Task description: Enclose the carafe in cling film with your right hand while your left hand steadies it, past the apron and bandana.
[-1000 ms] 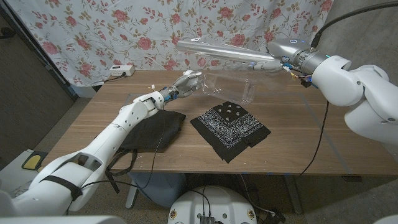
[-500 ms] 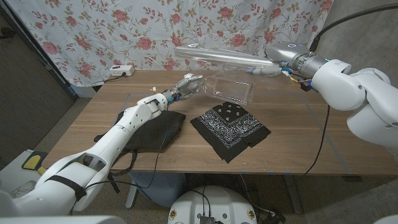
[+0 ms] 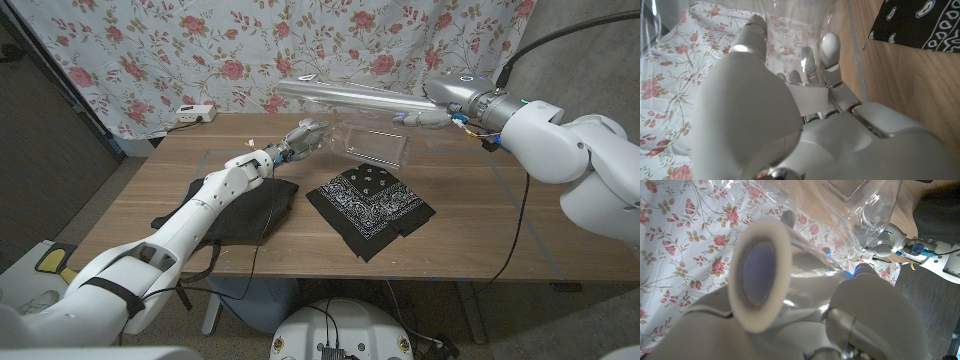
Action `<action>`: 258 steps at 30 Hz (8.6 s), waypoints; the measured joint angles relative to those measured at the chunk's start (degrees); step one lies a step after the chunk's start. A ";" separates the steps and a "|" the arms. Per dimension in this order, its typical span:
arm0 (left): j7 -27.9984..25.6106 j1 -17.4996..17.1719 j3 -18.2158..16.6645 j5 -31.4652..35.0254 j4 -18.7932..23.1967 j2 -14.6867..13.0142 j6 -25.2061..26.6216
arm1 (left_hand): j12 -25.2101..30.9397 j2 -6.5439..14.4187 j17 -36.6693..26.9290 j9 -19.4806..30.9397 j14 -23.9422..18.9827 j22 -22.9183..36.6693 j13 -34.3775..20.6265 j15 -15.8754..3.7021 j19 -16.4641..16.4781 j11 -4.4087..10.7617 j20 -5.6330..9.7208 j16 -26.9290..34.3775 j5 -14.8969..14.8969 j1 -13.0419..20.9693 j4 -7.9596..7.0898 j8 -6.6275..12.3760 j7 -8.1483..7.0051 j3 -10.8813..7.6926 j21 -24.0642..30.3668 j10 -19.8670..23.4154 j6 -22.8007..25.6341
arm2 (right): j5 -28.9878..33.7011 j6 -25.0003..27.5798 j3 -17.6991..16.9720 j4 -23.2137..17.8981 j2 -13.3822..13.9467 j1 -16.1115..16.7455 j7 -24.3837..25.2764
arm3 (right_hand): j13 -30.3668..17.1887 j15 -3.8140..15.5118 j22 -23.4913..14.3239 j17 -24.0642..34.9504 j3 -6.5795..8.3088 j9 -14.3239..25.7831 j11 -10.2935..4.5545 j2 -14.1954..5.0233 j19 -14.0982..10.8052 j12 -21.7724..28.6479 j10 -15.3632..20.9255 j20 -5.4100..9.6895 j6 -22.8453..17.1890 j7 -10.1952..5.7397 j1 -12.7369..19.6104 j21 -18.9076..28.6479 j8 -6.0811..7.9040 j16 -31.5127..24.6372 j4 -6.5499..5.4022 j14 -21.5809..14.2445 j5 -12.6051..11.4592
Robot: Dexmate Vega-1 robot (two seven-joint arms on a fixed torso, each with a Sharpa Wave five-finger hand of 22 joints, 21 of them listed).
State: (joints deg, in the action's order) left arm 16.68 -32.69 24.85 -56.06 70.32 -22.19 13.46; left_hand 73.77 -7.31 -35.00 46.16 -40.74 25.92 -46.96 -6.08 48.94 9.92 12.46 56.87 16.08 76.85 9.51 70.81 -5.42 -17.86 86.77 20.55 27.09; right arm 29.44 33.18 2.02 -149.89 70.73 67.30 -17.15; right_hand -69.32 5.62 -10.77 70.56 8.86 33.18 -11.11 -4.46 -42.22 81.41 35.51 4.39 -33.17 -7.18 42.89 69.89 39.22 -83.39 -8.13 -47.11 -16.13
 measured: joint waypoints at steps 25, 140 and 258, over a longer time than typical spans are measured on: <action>-0.40 1.80 0.32 1.15 -3.95 2.29 -2.51 | 0.44 0.00 0.53 0.00 0.00 -2.54 0.51 0.00 1.27 0.00 0.22 0.01 -0.20 0.00 -0.11 0.20 0.00 -0.39 -1.33 0.00 -0.01 | -1.61 0.58 -1.30 -1.66 1.11 3.06 0.30 | -0.01 0.00 0.12 0.00 0.00 -0.53 0.01 0.11 0.00 0.26 0.60 0.00 0.00 0.00 -1.24 0.00 0.44 -0.54 0.00 0.00 0.00; 3.40 5.71 2.03 3.57 -11.40 4.49 -4.67 | 1.31 -0.30 2.76 -0.68 0.00 -3.30 -0.41 0.01 2.12 0.53 -0.09 1.27 -0.41 0.30 -0.01 0.61 -0.62 -0.46 -0.50 -0.09 -0.21 | -12.72 -6.06 -15.53 0.40 5.14 13.38 -11.49 | 1.22 0.10 0.39 -0.02 -1.52 -2.40 0.41 -0.02 -1.15 1.37 3.06 0.12 -2.78 0.97 -6.06 0.00 3.89 -2.88 0.07 0.10 0.00; 2.57 -1.18 -1.83 -3.68 -5.49 6.26 -2.61 | 1.61 -0.31 2.50 -1.74 0.00 -3.86 0.55 0.01 1.49 0.20 -0.09 1.27 -0.84 0.31 -0.10 2.39 -0.51 -1.04 0.00 -0.20 -1.12 | -0.70 2.12 -17.07 -4.98 8.21 21.44 -19.62 | 1.10 0.10 0.23 -0.13 -2.75 -2.36 0.59 -0.42 -1.95 2.87 4.10 0.52 -4.08 0.81 -8.05 -2.16 8.15 -3.33 1.99 0.10 -1.55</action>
State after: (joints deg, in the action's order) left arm 19.24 -33.87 23.02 -59.74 64.83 -15.93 10.85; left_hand 75.38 -7.62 -32.50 44.42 -40.74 22.06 -46.41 -6.07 50.43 10.12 12.38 58.14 15.24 77.15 9.40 73.20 -5.93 -18.90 86.77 20.36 25.97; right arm 28.74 35.30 -15.05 -154.88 78.94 88.74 -36.77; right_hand -68.22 5.72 -10.54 70.43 6.11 30.82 -10.52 -4.88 -44.17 84.28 39.61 4.91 -37.25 -6.37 34.84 67.72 47.37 -86.71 -6.14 -47.01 -17.68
